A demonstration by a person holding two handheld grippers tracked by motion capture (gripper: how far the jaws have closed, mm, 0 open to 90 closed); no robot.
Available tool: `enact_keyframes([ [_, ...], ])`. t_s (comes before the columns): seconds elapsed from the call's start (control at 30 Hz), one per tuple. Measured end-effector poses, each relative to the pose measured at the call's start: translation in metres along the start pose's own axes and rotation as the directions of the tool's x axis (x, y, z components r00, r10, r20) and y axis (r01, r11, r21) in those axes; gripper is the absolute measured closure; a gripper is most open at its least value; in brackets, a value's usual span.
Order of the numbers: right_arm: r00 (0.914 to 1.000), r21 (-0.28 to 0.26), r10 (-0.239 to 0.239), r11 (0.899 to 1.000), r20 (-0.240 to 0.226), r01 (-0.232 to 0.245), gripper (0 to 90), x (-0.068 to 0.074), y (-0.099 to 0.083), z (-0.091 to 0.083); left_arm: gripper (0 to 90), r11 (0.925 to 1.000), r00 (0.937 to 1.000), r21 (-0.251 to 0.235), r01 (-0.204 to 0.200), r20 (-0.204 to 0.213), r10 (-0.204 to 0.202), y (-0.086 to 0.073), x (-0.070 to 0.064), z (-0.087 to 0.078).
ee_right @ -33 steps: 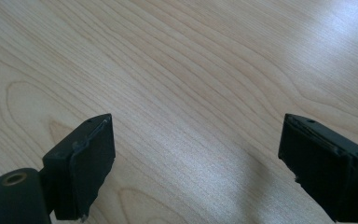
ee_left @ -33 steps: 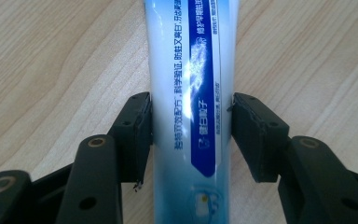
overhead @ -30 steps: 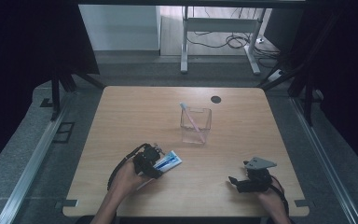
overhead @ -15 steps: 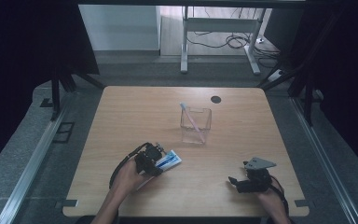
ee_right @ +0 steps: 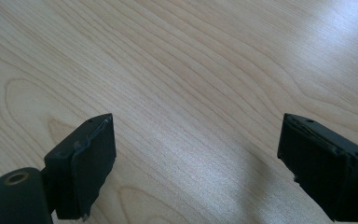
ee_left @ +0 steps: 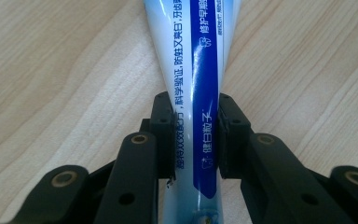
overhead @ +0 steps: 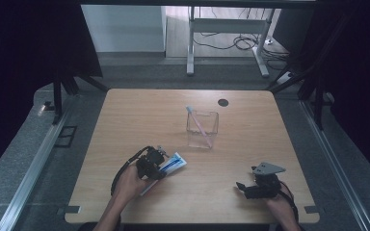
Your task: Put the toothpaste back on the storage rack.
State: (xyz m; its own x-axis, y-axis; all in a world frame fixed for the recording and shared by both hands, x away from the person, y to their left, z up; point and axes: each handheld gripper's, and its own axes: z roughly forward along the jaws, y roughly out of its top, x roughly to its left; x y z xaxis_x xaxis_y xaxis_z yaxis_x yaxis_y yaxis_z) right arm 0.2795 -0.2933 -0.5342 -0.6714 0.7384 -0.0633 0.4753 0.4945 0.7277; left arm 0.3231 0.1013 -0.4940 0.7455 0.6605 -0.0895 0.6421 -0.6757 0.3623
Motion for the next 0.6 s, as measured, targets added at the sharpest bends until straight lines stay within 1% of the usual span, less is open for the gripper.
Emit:
enact_keyframes([
  [0.1,1.0000,0.001,0.002,1.000,0.001,-0.002,11.6,0.000,0.000,0.000,72.5,0.9999,1.0000,-0.016,0.001,0.001,-0.001,-0.001,0.002,-0.003],
  [0.13,1.0000,0.001,0.001,1.000,0.001,-0.001,11.6,0.000,0.000,0.000,72.5,0.9997,1.0000,-0.024,0.007,-0.001,-0.007,-0.001,0.001,-0.005],
  [0.2,1.0000,0.000,0.002,1.000,0.001,-0.002,11.6,0.000,0.000,0.000,72.5,0.9993,1.0000,-0.038,-0.001,-0.001,0.001,-0.001,0.002,-0.008],
  [0.33,1.0000,0.002,0.003,1.000,0.002,-0.003,11.6,0.000,0.000,0.000,72.5,0.9980,1.0000,-0.064,-0.004,0.002,0.004,-0.001,0.001,-0.014],
  [0.47,1.0000,0.003,0.003,1.000,-0.001,-0.003,11.5,0.000,0.000,0.000,72.4,0.9950,0.9999,-0.100,-0.010,0.003,0.010,0.000,0.001,-0.018],
  [0.6,1.0000,0.004,0.008,1.000,-0.006,-0.008,11.1,0.000,-0.001,0.001,72.4,0.9923,0.9998,-0.124,-0.008,0.016,0.010,0.002,0.000,-0.022],
])
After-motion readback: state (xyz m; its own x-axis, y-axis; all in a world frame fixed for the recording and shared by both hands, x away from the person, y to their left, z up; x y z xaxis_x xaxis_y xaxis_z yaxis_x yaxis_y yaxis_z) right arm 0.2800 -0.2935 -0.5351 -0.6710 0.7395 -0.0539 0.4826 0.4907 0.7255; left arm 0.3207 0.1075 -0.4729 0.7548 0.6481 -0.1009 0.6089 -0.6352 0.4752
